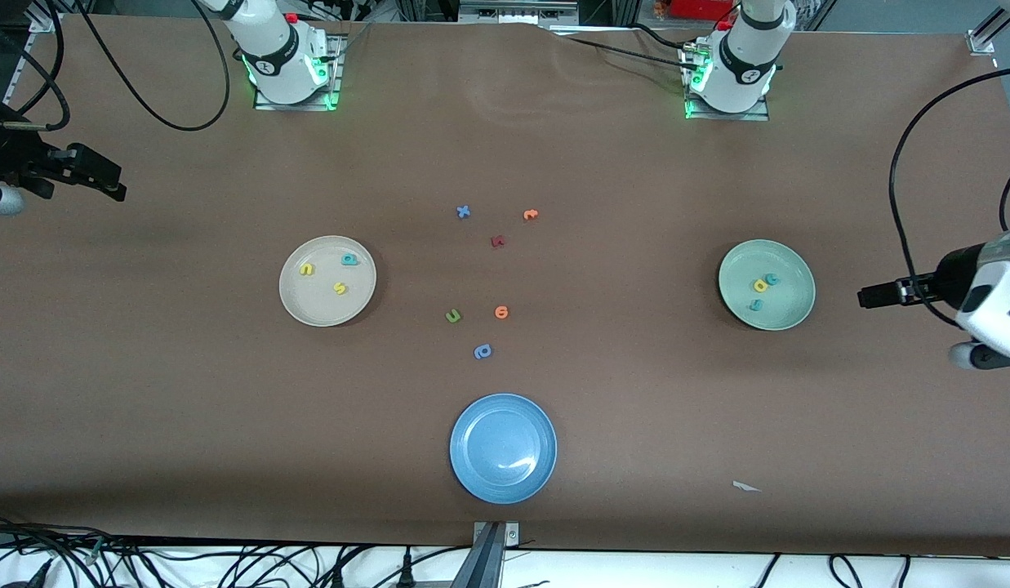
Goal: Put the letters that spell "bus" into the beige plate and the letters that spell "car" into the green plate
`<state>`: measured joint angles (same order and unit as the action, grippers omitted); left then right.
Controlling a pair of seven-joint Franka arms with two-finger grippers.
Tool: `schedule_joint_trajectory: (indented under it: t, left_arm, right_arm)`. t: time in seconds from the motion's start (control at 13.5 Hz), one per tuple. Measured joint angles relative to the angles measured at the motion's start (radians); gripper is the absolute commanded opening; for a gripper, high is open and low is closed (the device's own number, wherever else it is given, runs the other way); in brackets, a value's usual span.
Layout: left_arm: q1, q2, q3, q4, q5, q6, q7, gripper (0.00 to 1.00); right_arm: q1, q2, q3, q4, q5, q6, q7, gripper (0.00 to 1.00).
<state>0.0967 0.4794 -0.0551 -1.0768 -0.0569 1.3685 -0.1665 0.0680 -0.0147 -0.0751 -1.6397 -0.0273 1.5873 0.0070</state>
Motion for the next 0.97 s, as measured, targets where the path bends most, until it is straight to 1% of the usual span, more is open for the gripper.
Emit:
schedule_joint_trajectory:
  t: [0.07,0.15,0.22,0.3,0.37,0.45,0.52,0.59,0.67,0.82,0.97]
  left_arm:
    - [-0.062,-0.019,0.118,-0.004,-0.069,-0.001,0.025,0.94]
    - [-0.110,-0.038,0.198,-0.019,-0.099,0.002,0.041,0.94]
    - [-0.137,-0.063,0.231,-0.053,-0.107,0.022,0.044,0.94]
    - [-0.151,-0.094,0.235,-0.105,-0.103,0.064,0.044,0.94]
    - [-0.157,-0.129,0.225,-0.172,-0.080,0.114,0.045,0.96]
    - [-0.155,-0.164,0.195,-0.239,-0.030,0.159,0.046,1.00]
    - [-0.152,-0.193,0.161,-0.292,0.014,0.190,0.045,1.00]
    - [-0.151,-0.211,0.141,-0.324,0.025,0.208,0.045,1.00]
    - [-0.146,-0.222,0.134,-0.339,0.017,0.218,0.044,1.00]
    - [-0.124,-0.229,0.132,-0.342,-0.015,0.223,0.046,1.00]
    - [-0.110,-0.230,0.132,-0.342,-0.022,0.224,0.051,1.00]
  right_arm:
    - [0.000,0.000,0.000,0.000,0.000,0.000,0.000,1.00]
    - [0.000,0.000,0.000,0.000,0.000,0.000,0.000,1.00]
    - [0.000,0.000,0.000,0.000,0.000,0.000,0.000,1.00]
    - [0.000,0.000,0.000,0.000,0.000,0.000,0.000,1.00]
    - [0.000,0.000,0.000,0.000,0.000,0.000,0.000,1.00]
    - [0.000,0.000,0.000,0.000,0.000,0.000,0.000,1.00]
    - [0.000,0.000,0.000,0.000,0.000,0.000,0.000,1.00]
    - [0.000,0.000,0.000,0.000,0.000,-0.001,0.000,1.00]
    - [0.000,0.000,0.000,0.000,0.000,-0.001,0.000,1.00]
    - [0.000,0.000,0.000,0.000,0.000,-0.001,0.000,1.00]
    - [0.000,0.000,0.000,0.000,0.000,-0.001,0.000,1.00]
